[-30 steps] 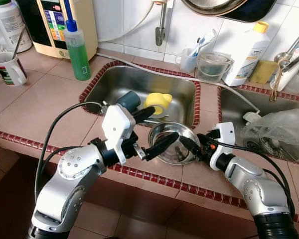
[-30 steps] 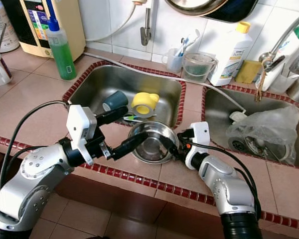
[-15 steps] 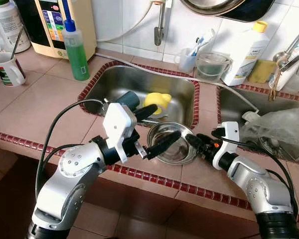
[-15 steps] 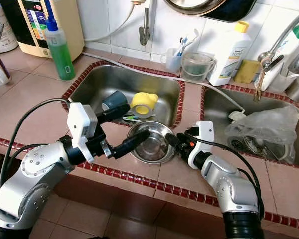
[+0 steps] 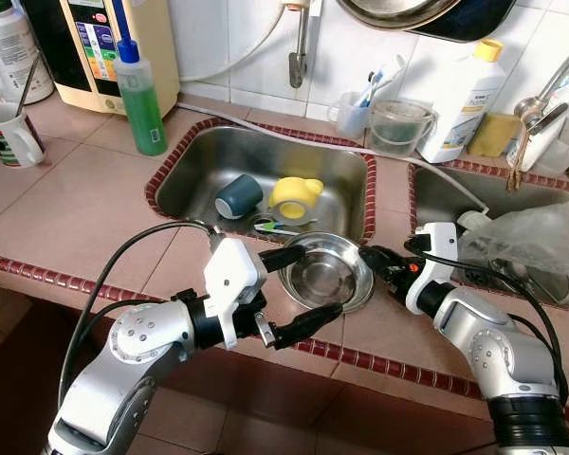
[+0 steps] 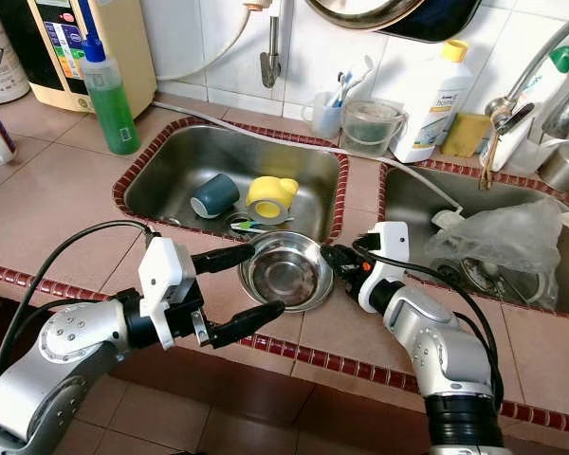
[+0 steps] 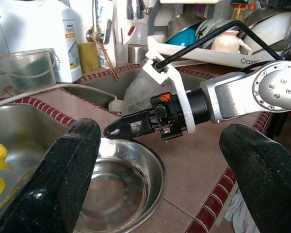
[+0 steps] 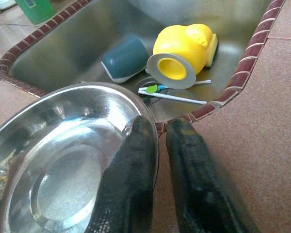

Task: Kitchen organization

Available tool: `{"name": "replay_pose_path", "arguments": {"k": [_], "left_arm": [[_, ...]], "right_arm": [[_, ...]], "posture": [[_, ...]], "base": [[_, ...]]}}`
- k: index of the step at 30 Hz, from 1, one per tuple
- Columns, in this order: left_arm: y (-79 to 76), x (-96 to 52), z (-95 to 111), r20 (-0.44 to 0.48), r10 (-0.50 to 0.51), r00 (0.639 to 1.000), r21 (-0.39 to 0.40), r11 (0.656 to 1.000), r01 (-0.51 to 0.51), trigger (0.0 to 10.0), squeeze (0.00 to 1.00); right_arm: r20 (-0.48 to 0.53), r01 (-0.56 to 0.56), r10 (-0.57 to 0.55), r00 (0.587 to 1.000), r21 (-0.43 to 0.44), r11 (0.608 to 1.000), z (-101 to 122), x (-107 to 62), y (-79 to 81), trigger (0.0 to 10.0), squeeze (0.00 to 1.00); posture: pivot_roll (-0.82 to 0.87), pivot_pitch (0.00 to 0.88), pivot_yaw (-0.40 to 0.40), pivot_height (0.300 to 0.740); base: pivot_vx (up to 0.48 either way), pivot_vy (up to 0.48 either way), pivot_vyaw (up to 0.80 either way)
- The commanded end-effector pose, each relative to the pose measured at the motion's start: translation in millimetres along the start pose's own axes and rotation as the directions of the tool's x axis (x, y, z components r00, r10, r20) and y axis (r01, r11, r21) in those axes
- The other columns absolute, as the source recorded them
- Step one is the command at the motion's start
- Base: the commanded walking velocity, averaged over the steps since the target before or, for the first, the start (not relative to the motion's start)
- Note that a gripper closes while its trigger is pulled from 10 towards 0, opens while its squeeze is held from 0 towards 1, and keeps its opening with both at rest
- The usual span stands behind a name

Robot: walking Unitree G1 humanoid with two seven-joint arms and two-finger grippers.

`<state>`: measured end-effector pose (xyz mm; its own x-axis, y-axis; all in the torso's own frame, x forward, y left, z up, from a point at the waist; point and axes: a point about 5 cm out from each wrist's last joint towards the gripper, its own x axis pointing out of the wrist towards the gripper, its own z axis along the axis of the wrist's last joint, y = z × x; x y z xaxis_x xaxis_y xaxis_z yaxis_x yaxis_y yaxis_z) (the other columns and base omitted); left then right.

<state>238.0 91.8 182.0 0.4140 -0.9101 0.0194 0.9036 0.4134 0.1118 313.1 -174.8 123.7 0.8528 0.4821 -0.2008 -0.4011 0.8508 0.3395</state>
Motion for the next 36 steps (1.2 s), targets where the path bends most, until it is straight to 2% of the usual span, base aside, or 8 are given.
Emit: {"name": "replay_pose_path", "arguments": {"k": [1,16,25,31,32,33,34,36], "left_arm": [[-2.1,1.9,5,0.011,-0.019,1.0,0.023,1.0,0.019,10.0,0.0],[1.7,1.6,9,0.02,-0.003,1.0,0.027,1.0,0.003,10.0,0.0],[7.0,3.6,12,0.032,0.008,0.999,0.031,0.999,-0.009,10.0,0.0],[9.0,4.9,13,0.038,0.012,0.999,0.036,0.999,-0.013,10.0,0.0],[9.3,4.8,13,0.039,0.013,0.999,0.038,0.999,-0.014,10.0,0.0],[9.6,4.8,14,0.039,0.014,0.999,0.039,0.999,-0.016,10.0,0.0],[10.0,4.6,14,0.04,0.016,0.999,0.04,0.999,-0.018,10.0,0.0],[10.8,4.1,14,0.04,0.02,0.999,0.043,0.999,-0.022,10.0,0.0]], "right_arm": [[-0.005,0.005,-0.005,1.0,0.028,1.0,1,-1.1,-3.2,0.0,0.0],[-0.007,0.03,-0.029,1.0,0.096,0.995,-5,-1.5,-6.5,0.0,0.0],[0.274,-0.16,0.118,0.954,0.136,0.978,37,1.2,13.0,0.0,0.0],[0.319,-0.224,0.173,0.932,0.13,0.966,47,5.1,22.1,0.0,0.0],[0.308,-0.234,0.186,0.933,0.125,0.964,44,5.9,23.7,0.9,0.0],[0.3,-0.239,0.194,0.934,0.121,0.963,42,6.4,24.7,0.9,0.0],[0.295,-0.236,0.192,0.936,0.118,0.965,41,6.7,24.9,10.0,1.0],[0.286,-0.214,0.167,0.944,0.144,0.966,38,7.8,23.5,10.0,1.0]], "posture": [[0.06,0.083,-0.075,0.74],[0.07,0.099,-0.073,0.74],[0.07,0.09,-0.064,0.74],[0.07,0.083,-0.067,0.74],[0.07,0.079,-0.07,0.74],[0.07,0.079,-0.07,0.74],[0.07,0.079,-0.07,0.74],[0.08,0.077,-0.072,0.74]], "base": [[0.0,0.0,0.0],[0.0,0.0,0.0],[0.0,0.0,0.0],[0.0,0.0,0.0],[0.0,0.0,0.0],[0.0,0.0,0.0],[0.0,0.0,0.0],[0.0,0.0,0.0]]}}
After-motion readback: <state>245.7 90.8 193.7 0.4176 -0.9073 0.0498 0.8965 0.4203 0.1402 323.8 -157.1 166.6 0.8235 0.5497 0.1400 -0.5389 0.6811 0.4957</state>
